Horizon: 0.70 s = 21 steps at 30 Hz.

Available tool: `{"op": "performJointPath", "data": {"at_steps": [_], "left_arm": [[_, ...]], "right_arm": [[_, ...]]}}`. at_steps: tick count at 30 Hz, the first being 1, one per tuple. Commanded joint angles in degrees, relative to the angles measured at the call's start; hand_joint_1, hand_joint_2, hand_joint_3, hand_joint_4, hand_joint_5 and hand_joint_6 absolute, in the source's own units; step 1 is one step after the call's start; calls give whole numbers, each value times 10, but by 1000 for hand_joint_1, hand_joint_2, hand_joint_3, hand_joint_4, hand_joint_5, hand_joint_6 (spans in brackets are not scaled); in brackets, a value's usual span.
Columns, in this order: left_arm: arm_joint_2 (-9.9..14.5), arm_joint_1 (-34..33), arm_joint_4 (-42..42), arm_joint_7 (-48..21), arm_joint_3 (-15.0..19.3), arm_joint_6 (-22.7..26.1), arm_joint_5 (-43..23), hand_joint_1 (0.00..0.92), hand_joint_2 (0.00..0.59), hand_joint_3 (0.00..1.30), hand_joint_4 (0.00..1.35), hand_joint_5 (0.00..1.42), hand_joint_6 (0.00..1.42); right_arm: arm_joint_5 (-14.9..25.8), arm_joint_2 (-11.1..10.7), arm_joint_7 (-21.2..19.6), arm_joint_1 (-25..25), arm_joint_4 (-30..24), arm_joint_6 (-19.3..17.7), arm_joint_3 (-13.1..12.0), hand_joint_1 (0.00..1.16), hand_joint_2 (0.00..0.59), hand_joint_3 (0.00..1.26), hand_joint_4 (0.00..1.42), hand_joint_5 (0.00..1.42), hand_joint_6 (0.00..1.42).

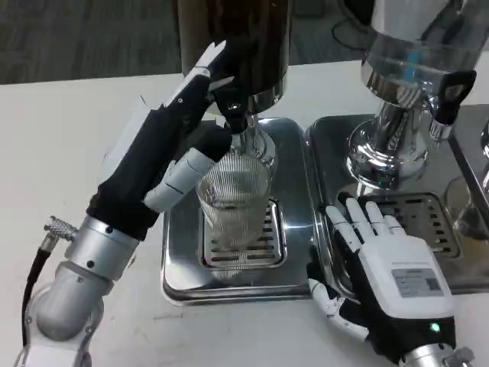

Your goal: Grasp the cup under the faucet to collect the drink, then remove the cup.

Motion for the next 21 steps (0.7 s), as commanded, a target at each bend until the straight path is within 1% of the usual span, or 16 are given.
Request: {"op": "performJointPath", "data": {"at_steps": [1, 4, 7, 12, 21], "left_arm": [[9, 8, -2, -19, -1, 4, 6, 0, 109, 170, 3, 261, 218], [17, 13, -9, -9, 2, -11, 38, 0, 109, 188, 13, 276, 232], [19, 16, -12, -11, 0, -11, 40, 0, 109, 210, 32, 287, 249], [31, 19, -18, -11, -1, -16, 54, 0, 113, 239, 45, 299, 259], [52, 27, -42, 14, -7, -34, 118, 0, 118, 266, 66, 308, 276]], "right_arm": [[9, -3, -5, -2, -5, 0, -2, 237, 440, 105, 0, 0, 81], [11, -2, -5, -2, -6, 2, -2, 237, 440, 105, 0, 0, 81], [13, -2, -7, -2, -5, 2, -3, 237, 440, 105, 0, 0, 81], [13, -1, -9, -2, -3, 3, -3, 237, 440, 105, 0, 0, 83], [16, -1, -9, -6, 0, 1, -5, 239, 442, 105, 0, 0, 94]]}}
